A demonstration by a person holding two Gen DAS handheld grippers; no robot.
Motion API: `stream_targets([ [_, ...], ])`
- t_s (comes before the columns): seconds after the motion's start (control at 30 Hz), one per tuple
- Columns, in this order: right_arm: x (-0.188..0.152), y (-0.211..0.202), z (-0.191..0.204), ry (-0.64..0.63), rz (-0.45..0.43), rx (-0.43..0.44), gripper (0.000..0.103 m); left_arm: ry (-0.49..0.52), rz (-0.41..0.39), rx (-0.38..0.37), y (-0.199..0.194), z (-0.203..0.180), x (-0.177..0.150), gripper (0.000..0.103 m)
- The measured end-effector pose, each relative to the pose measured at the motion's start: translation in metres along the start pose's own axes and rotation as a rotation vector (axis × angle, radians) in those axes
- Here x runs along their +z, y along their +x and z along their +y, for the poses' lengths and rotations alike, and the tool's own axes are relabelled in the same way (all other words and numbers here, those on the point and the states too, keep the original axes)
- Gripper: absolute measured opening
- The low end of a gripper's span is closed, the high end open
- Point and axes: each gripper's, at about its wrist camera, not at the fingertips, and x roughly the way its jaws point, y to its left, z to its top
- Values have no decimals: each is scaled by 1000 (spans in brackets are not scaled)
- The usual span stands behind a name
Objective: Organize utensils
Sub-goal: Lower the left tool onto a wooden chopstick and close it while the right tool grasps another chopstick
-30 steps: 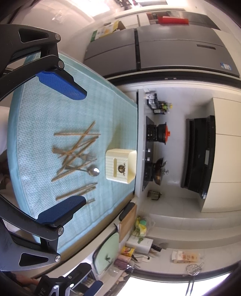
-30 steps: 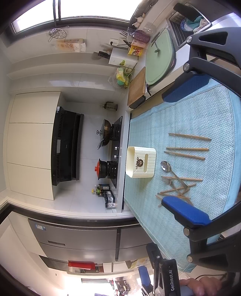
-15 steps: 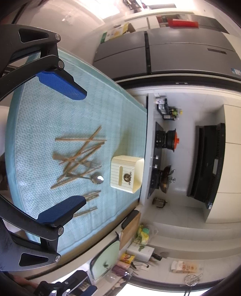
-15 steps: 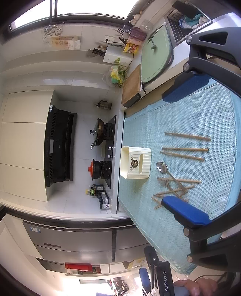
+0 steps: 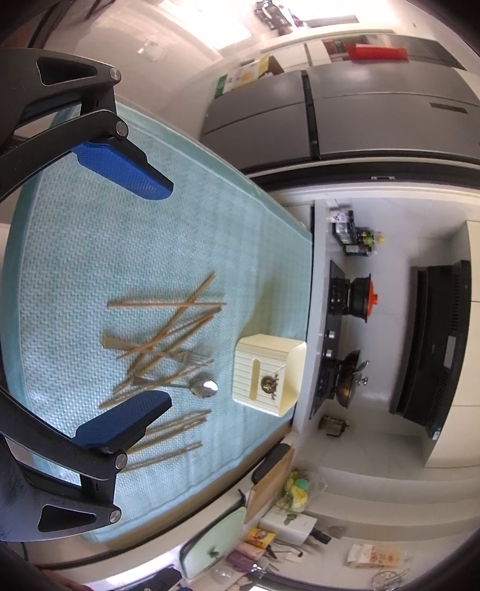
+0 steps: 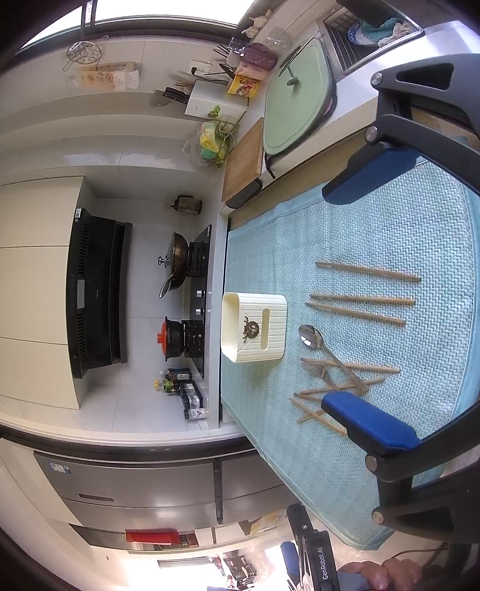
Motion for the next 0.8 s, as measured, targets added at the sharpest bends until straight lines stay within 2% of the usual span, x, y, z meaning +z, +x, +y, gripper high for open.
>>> stream_targets([
  [0.33, 0, 37, -39, 44, 42, -61, 103, 23, 109, -23, 47, 10, -4, 103],
  [0.57, -13, 69, -59, 83, 123, -63, 103, 48, 243, -62, 89, 5, -21, 103],
  [0.67, -18, 81, -62, 105, 166, -43, 103, 71, 255, -60, 102, 3, -24, 103],
  [0.8, -24, 95, -64, 116, 206, -28, 103, 80, 252, -58, 124, 5, -11, 103],
])
